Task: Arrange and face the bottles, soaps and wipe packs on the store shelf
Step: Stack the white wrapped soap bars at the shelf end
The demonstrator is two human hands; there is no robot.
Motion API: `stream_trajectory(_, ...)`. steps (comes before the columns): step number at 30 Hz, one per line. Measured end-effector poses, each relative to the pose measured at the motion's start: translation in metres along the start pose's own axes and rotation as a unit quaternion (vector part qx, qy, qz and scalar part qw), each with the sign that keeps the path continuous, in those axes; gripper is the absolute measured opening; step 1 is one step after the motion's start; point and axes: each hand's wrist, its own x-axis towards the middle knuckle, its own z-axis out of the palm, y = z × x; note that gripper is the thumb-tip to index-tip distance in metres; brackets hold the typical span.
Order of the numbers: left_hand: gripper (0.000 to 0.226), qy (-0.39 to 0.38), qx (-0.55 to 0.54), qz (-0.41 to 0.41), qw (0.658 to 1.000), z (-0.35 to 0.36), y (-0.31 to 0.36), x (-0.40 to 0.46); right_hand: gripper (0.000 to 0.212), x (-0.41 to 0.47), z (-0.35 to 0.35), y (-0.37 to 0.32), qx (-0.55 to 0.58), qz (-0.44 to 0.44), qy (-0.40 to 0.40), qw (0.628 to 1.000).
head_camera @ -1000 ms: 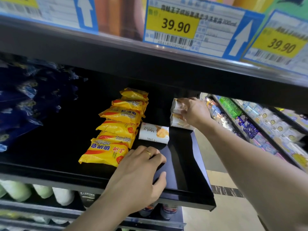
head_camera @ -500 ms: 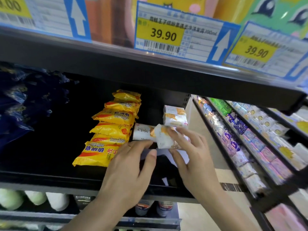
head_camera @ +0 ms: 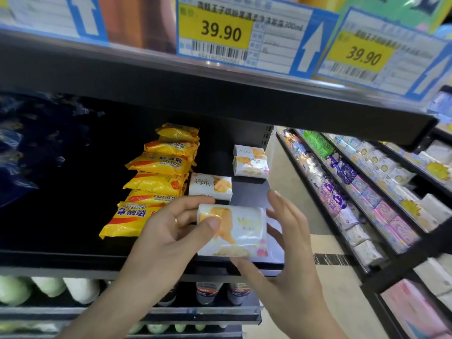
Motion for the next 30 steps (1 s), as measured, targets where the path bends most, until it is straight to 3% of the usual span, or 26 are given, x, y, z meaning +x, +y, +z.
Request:
stream_trajectory(6, 0.039, -0.032, -0.042, 0.001, 0.999, -0.005, 0.001, -0.005, 0.083, 0.005, -0.015, -0.013, 0.174, 0.112, -0.114, 0.972)
stream_trajectory(12, 0.040, -0.067, -0.032, 0.015, 0.997, -0.013, 0.002, -0.006, 0.070, 0.009, -0.019, -0.015, 0.238, 0.151, -0.130, 0.950)
stream_trajectory(18, 0.026, -0.091, 0.003, 0.027, 0.996, -0.020, 0.002, 0.001, 0.066, 0.017, -0.019, -0.013, 0.292, 0.194, -0.137, 0.927)
stream_trajectory(21, 0.041, -0.100, -0.020, 0.023, 0.995, -0.030, 0.001, 0.012, 0.064, 0.020, -0.019, -0.013, 0.322, 0.213, -0.126, 0.914)
stream_trajectory(26, 0.085, -0.076, 0.199, 0.115, 0.970, -0.031, 0.006, -0.004, 0.067, 0.021, -0.015, -0.014, 0.355, 0.242, -0.106, 0.897)
stream_trajectory(30, 0.090, -0.086, 0.327, 0.196, 0.921, -0.027, 0.008, -0.006, 0.067, 0.024, -0.015, -0.016, 0.365, 0.250, -0.110, 0.890)
